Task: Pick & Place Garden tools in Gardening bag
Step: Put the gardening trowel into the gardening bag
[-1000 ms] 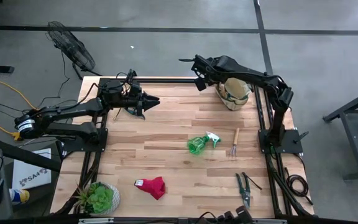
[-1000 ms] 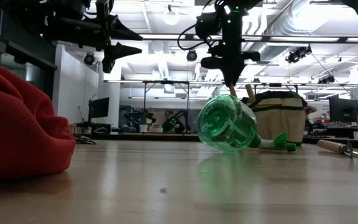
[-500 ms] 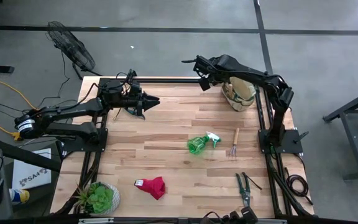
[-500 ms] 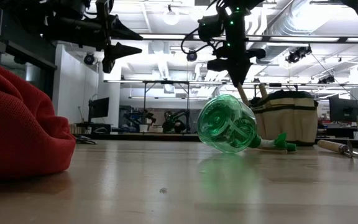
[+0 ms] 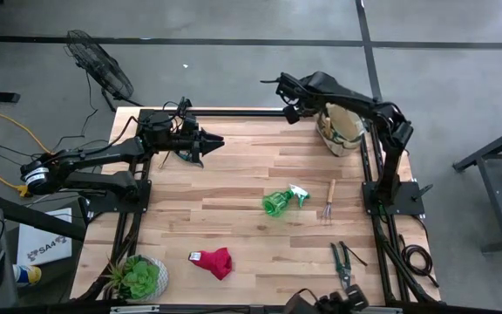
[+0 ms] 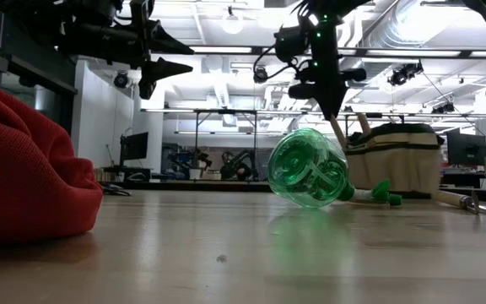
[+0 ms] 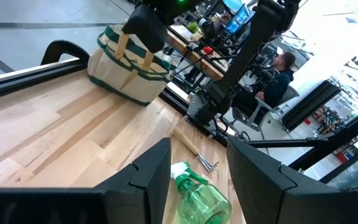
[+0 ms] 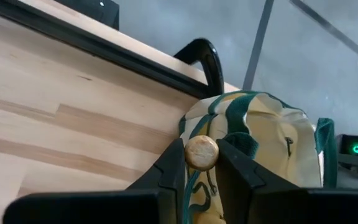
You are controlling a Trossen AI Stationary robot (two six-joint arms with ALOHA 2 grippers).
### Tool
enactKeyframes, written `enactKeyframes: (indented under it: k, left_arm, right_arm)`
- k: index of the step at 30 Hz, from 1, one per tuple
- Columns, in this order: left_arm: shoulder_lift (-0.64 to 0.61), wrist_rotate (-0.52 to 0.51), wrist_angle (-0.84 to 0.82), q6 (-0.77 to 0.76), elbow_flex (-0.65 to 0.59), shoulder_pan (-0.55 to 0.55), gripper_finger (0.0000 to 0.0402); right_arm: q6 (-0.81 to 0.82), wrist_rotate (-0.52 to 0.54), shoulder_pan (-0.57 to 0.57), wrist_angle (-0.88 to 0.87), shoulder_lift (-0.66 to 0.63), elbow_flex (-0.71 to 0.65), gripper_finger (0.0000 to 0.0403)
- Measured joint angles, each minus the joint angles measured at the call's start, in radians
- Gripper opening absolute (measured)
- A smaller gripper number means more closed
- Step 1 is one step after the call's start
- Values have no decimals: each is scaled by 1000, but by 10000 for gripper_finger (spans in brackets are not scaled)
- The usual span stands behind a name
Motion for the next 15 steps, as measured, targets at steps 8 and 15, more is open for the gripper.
enactKeyframes:
  k: [8,15]
  left_arm:
    - [0,0,-1,0,0,0,154]
    - [0,0,-1,0,0,0,154]
  right_arm:
    - [5,-36,-25,-21,-67,0,58]
    - [-27,-65,-84,-40,-130,0,57]
